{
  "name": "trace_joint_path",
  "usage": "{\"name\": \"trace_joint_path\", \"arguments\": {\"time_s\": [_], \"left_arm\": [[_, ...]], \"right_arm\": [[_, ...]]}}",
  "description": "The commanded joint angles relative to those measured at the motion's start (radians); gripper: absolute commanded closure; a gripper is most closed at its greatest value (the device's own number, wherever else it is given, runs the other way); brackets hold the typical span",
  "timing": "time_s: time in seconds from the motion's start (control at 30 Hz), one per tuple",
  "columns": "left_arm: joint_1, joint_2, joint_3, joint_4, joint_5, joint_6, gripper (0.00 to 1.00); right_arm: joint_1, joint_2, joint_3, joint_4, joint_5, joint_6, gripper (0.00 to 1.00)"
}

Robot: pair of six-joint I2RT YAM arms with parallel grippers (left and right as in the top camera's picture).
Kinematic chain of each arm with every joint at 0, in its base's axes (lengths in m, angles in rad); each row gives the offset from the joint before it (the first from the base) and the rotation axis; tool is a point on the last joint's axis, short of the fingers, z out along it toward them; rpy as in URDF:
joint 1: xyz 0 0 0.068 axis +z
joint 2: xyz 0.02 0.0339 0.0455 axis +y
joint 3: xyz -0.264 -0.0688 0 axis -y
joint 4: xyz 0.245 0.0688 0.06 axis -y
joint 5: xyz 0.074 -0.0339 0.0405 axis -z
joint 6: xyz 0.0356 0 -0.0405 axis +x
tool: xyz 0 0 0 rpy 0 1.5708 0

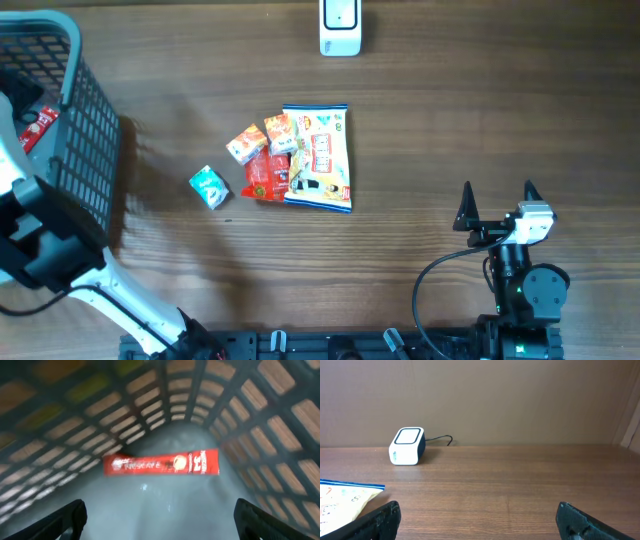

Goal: Scan the item barcode
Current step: 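Reach the left gripper into the basket toward the red Nescafe stick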

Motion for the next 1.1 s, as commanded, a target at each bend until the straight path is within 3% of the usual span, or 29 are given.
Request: {"name": "trace_joint_path", "arguments": {"time_s": [0.0,0.2,0.37,0.53,1.07], "left_arm": [[0.005,0.089,0.004,0.051,-0.004,0.163,0.09],[0.005,0.172,0.004,0.130,0.021,0.360,0.09],[0.006,0.208,0.004,0.163,0.040,0.413,0.11],[0.007,0.230,-0.001,0.154,0.119,0.497,0.18],[0.025,0.230,-0.014,0.083,0.251,0.528,0.30]], "right_arm": [[-0.004,-0.005,-0.003,0.003,-0.008,-0.011,0.00],[-0.004,-0.005,-0.003,0.003,-0.008,-0.010,0.00],[-0.004,-0.005,-0.003,0.003,-0.008,-0.010,0.00],[-0.004,-0.005,-0.003,0.003,-0.008,-0.010,0.00],[-0.004,-0.005,-0.003,0.003,-0.008,-0.011,0.00]]}}
